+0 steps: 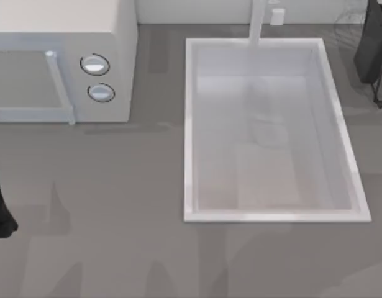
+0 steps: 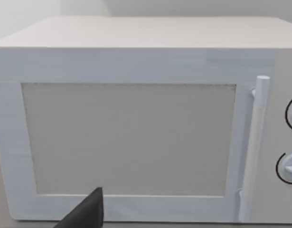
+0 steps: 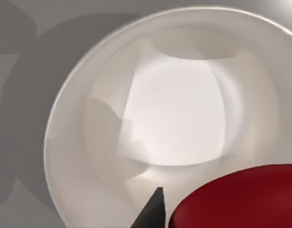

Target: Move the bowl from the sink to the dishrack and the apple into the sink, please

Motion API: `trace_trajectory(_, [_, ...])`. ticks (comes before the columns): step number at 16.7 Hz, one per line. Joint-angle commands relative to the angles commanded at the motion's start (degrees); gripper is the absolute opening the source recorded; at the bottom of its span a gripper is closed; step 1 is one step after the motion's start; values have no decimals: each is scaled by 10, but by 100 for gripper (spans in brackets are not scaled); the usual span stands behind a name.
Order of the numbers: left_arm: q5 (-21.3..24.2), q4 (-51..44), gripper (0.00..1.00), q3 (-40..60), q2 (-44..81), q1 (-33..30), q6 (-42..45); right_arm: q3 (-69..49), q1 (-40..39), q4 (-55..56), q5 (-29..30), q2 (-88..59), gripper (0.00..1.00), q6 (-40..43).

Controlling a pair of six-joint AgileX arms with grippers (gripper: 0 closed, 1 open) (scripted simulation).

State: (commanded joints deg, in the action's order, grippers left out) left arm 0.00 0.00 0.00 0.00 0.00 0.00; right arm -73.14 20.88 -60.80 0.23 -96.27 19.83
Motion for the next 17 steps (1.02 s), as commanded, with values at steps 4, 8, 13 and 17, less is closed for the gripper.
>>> trace_trajectory(4, [0,0,100,0,0,0,0,14,-47,79,32,-9,0,-15])
trace_trajectory(8, [0,0,100,0,0,0,0,52,-137,245,95,-19,0,-47])
trace_trajectory(13, [0,0,100,0,0,0,0,135,-284,545,197,-26,0,-95])
trace_trajectory(17, [0,0,100,0,0,0,0,214,-407,801,278,-14,0,-137])
